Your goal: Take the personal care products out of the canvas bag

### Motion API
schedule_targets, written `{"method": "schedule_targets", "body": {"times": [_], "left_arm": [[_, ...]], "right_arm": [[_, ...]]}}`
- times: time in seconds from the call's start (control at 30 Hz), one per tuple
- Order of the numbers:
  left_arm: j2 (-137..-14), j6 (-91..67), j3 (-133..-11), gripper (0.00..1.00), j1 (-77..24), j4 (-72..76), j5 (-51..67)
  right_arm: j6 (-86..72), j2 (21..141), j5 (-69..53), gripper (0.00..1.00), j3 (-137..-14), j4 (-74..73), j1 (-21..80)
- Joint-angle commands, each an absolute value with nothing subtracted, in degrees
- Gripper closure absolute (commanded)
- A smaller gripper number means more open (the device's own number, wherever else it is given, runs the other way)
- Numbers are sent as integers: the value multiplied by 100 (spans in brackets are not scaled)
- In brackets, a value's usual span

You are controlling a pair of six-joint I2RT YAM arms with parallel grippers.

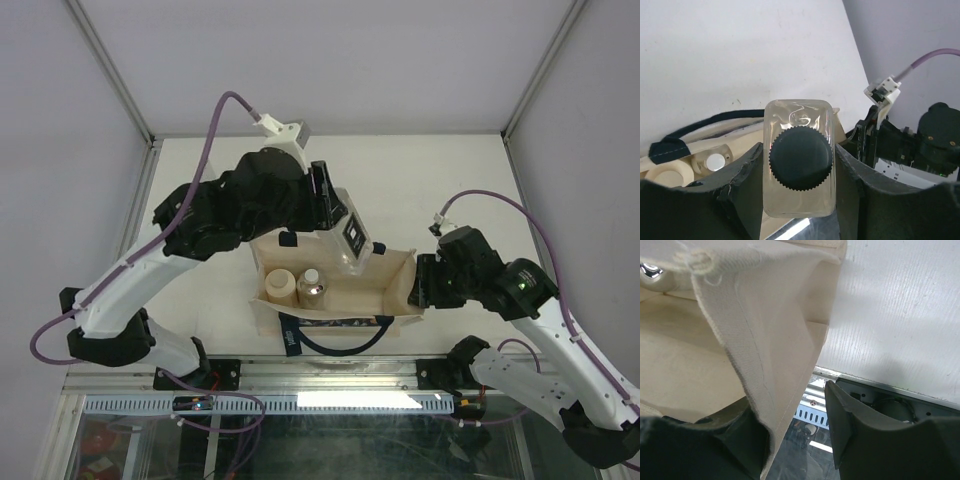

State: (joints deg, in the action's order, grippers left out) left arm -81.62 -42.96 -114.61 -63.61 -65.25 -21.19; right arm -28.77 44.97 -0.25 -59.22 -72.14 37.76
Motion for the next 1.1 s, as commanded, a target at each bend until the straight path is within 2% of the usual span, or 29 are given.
{"method": "schedule_targets", "body": {"times": [0.0,0.6,0.83,1.07], "left_arm": [[-8469,-4924,-12067,100,-6304,-6352,-1365],[-8435,-5157,-12486,100,-4462,-5746,108],[-8512,-5046,-12696,100,-3302,-5411,604],[-8772,-3868,-12502,100,-2794,-5418,-50]], "right_arm": [[-2823,4443,281,51,-6118,-7216,3796],[-2866,4455,387,51,-6071,-7198,3788],[-2860,4497,433,51,-6117,-7203,3795],[-2830,4603,442,51,-6206,-7228,3793]]}}
